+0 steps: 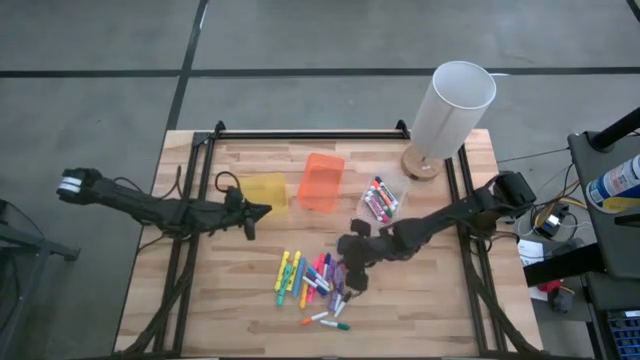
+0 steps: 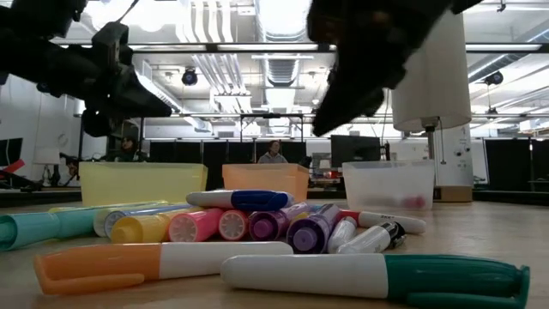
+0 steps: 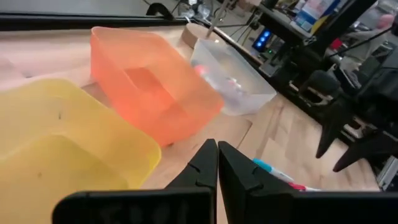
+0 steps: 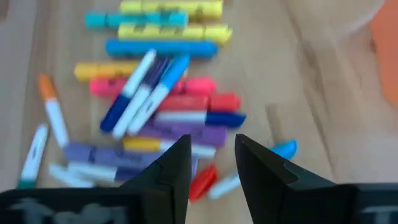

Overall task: Pick & Place Markers
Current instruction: Put the right violet pen into the orange bin

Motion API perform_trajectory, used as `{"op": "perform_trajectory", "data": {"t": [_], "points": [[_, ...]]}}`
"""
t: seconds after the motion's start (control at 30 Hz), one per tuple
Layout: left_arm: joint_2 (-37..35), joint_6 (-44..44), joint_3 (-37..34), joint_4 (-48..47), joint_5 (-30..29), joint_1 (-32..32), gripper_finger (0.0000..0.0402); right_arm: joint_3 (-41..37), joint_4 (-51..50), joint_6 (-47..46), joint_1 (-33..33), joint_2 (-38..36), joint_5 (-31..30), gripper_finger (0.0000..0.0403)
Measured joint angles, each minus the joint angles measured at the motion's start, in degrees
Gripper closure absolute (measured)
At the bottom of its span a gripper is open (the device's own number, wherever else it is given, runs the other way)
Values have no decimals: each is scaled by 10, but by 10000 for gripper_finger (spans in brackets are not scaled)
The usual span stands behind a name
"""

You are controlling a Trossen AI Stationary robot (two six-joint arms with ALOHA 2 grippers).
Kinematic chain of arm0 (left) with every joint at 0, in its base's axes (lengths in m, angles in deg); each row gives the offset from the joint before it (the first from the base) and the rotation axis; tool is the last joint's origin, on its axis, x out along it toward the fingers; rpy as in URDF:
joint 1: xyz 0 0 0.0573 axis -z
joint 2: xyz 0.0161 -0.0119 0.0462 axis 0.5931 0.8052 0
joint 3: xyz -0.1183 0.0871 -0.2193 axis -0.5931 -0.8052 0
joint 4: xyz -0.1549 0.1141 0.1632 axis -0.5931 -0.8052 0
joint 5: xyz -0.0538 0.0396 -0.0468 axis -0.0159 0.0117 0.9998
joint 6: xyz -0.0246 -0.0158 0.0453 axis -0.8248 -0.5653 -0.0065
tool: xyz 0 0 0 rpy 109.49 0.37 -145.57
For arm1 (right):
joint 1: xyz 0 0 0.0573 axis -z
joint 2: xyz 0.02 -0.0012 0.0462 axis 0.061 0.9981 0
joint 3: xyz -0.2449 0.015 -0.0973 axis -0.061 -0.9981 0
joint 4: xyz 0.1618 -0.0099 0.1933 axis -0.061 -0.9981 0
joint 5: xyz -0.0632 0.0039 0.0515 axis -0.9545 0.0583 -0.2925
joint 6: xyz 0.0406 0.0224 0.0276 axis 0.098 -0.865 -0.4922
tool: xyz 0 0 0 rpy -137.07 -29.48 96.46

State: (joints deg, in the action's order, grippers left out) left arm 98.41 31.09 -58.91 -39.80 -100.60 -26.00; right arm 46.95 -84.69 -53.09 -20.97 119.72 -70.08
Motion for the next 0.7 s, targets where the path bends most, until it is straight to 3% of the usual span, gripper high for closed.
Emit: {"op": "perform_trajectory", "data": {"t": [0.23, 0.43, 0.57, 0.7], "points": [[11, -7, 0, 12, -2, 0, 392, 1, 94, 34, 5, 3, 13, 298], [11, 3, 0, 28, 4, 0, 392, -1, 104, 28, 18, 23, 10, 307], [13, 14, 0, 27, 26, 0, 392, 4, 103, 5, 16, 56, 95, 314], [17, 15, 0, 26, 32, 1, 392, 29, 101, -16, 8, 96, 111, 322]]}}
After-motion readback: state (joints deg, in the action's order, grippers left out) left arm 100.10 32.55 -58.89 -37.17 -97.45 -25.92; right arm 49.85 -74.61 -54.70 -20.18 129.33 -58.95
